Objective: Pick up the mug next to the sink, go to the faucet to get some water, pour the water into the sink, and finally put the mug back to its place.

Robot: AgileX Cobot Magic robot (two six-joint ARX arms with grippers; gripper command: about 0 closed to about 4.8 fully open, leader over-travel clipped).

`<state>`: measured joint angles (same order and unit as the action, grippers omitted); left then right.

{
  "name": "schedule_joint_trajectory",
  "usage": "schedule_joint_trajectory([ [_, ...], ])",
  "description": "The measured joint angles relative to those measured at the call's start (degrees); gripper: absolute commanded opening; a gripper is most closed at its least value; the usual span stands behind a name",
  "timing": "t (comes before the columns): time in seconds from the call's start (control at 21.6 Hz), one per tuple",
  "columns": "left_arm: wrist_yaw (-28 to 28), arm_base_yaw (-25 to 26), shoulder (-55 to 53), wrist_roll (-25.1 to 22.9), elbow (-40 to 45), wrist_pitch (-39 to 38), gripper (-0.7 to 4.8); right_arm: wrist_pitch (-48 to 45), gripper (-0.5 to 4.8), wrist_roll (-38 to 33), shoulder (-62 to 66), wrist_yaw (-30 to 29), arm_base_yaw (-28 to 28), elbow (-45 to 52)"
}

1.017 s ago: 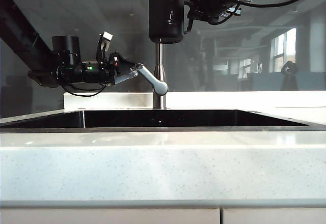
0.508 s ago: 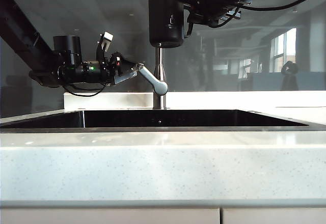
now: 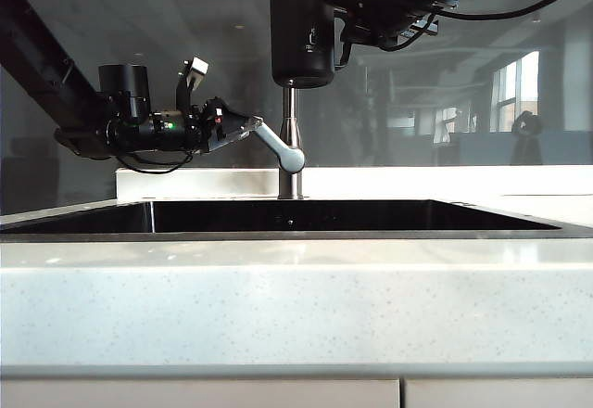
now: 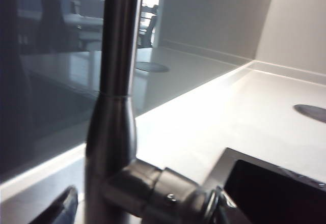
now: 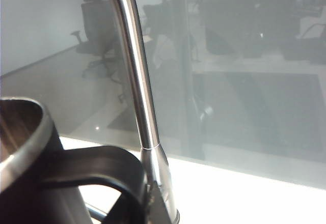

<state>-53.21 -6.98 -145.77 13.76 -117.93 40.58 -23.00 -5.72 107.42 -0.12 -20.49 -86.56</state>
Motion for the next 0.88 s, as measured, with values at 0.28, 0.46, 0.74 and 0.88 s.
schedule_joint_trajectory([
  [0.28, 8.1, -0.4, 0.2, -5.9, 0.0, -4.0, 3.36, 0.2, -0.08, 0.0, 0.0, 0.0, 0.0, 0.0],
  [0.46, 8.2, -0.4, 0.2, -6.3, 0.0, -4.0, 3.37, 0.2, -0.08, 0.1, 0.0, 0.0, 0.0, 0.0],
  [0.74, 5.8, -0.2, 0.2, -2.5, -0.1, -4.0, 3.37, 2.2, -0.08, 8.1, -0.3, 0.0, 0.1, 0.0],
  [0.88, 4.8, 0.3, 0.2, -0.2, -0.1, -3.4, 3.37, 7.7, -0.08, 17.3, -1.8, 0.2, 0.9, 0.0],
])
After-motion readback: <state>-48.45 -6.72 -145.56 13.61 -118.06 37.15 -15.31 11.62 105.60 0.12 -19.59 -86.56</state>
